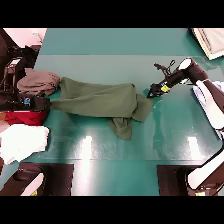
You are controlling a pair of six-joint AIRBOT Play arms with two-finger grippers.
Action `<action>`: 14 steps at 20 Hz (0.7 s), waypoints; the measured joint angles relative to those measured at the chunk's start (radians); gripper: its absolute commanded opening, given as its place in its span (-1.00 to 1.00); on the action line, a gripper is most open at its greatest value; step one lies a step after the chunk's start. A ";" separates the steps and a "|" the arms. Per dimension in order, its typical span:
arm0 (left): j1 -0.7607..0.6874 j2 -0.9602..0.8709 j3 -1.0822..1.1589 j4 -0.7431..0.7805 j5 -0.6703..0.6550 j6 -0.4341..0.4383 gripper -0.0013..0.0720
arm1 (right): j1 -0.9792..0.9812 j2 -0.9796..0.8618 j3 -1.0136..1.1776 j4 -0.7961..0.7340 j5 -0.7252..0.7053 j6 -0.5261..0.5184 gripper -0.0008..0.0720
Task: Fold the shirts.
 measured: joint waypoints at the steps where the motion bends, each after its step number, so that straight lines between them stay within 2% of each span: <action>1: 0.000 0.000 0.000 -0.006 0.002 0.000 -0.90 | 0.000 -0.006 0.006 0.000 0.023 -0.005 -0.93; 6: 0.000 0.000 0.000 -0.068 0.007 0.000 -0.90 | -0.009 0.060 -0.051 0.001 0.107 -0.021 -0.93; 14: 0.000 0.000 0.001 -0.143 0.033 0.000 -0.90 | -0.196 0.566 -0.574 -0.040 0.034 -0.063 -0.94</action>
